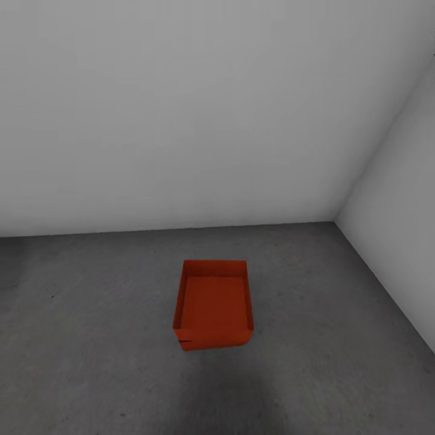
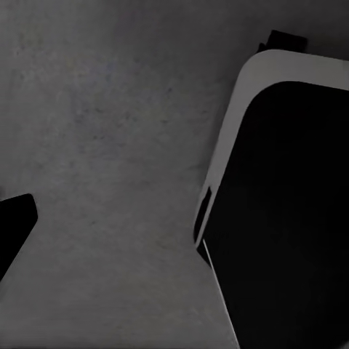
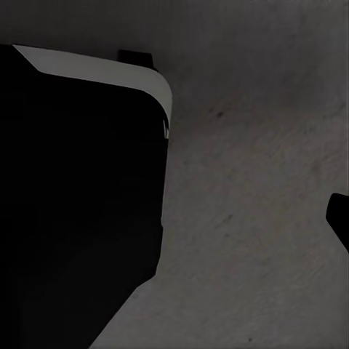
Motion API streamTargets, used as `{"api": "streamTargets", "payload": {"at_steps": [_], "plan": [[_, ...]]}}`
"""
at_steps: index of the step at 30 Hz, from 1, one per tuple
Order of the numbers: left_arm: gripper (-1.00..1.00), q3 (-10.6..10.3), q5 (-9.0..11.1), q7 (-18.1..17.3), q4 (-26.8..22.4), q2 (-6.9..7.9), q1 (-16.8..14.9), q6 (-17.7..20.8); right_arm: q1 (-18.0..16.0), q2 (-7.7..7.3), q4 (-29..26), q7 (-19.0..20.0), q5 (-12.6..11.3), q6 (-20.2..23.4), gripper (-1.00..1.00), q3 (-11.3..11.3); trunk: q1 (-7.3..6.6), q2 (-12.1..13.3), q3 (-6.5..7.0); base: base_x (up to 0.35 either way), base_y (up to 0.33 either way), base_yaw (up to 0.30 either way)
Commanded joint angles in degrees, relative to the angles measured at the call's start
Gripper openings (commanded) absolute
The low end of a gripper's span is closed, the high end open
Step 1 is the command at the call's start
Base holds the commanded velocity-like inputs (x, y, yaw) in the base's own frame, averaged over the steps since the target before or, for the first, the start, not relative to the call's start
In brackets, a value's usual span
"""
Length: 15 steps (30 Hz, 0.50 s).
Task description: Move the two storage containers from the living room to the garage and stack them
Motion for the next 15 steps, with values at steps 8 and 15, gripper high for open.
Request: {"api": "streamTargets", "payload": {"at_steps": [8, 15], "plan": [[1.0, 0.0, 0.1, 0.1, 0.0, 0.68, 1.6, 0.0, 0.0, -0.1, 0.2, 0.0, -0.6, -0.3, 1.0, 0.5, 0.01, 0.0, 0.67, 0.0, 0.0, 0.0], [1.0, 0.0, -0.1, 0.0, 0.0, 0.63, 3.9, -1.7, 1.0, -0.13, 0.2, 0.0, -0.6, -0.4, 1.0, 0.5, 0.01, 0.0, 1.3, 0.0, 0.0, 0.0]]}}
